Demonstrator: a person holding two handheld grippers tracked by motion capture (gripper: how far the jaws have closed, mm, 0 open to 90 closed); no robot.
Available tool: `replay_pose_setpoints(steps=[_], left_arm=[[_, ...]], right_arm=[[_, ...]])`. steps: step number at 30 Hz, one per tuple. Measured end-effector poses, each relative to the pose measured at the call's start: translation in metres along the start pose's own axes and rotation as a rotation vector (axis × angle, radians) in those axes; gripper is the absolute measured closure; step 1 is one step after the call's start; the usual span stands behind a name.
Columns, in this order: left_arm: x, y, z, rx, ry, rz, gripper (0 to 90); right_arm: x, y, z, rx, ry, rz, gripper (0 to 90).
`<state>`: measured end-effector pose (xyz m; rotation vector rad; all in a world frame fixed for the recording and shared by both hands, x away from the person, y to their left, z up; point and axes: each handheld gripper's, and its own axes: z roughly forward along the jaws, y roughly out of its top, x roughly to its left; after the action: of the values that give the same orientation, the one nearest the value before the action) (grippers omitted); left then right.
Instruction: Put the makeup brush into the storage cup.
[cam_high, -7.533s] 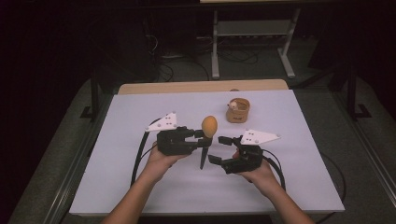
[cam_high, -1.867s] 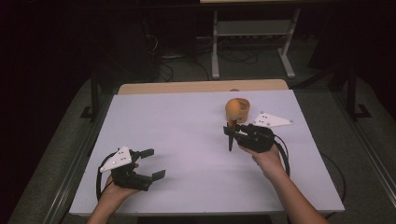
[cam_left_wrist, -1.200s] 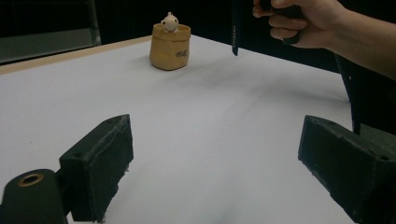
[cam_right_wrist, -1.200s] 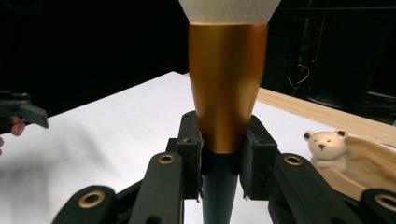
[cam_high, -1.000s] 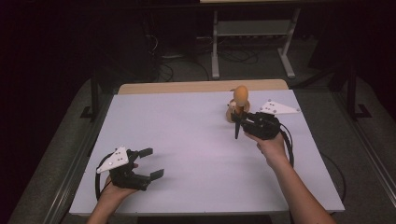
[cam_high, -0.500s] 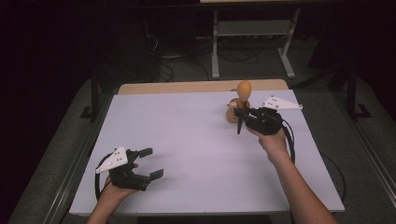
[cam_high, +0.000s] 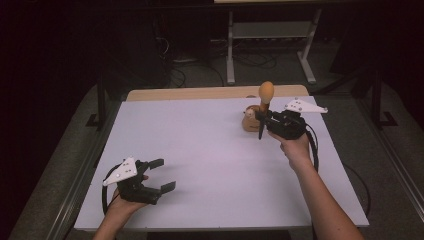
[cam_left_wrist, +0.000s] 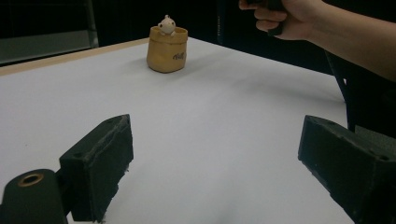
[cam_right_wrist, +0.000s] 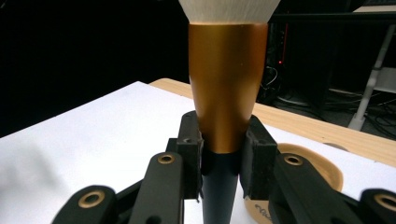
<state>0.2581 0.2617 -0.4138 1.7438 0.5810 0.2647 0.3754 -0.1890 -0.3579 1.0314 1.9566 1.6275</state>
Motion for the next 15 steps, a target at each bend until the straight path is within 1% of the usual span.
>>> replay_pose_setpoints(steps=[6, 13, 14, 15], left_arm=[[0.0001, 0.0003, -0.0007, 0.004, 0.0, 0.004, 9.8], [-0.0005, 0.0003, 0.0001, 0.001, 0.0, 0.003, 9.8], [-0.0005, 0.0003, 0.0, 0.0, 0.0, 0.003, 9.8], [-0.0005, 0.0003, 0.0, 0.0, 0.0, 0.003, 9.8]], right_arm=[[-0.0046, 0.005, -0.0008, -0.011, -0.015, -0.006, 71.7], [-0.0087, 0.0084, -0.0004, -0.008, -0.028, 0.0, 71.7], [-0.0097, 0.0092, -0.0001, -0.008, -0.032, -0.008, 71.7], [-0.0097, 0.01, 0.0, -0.008, -0.032, -0.002, 71.7]])
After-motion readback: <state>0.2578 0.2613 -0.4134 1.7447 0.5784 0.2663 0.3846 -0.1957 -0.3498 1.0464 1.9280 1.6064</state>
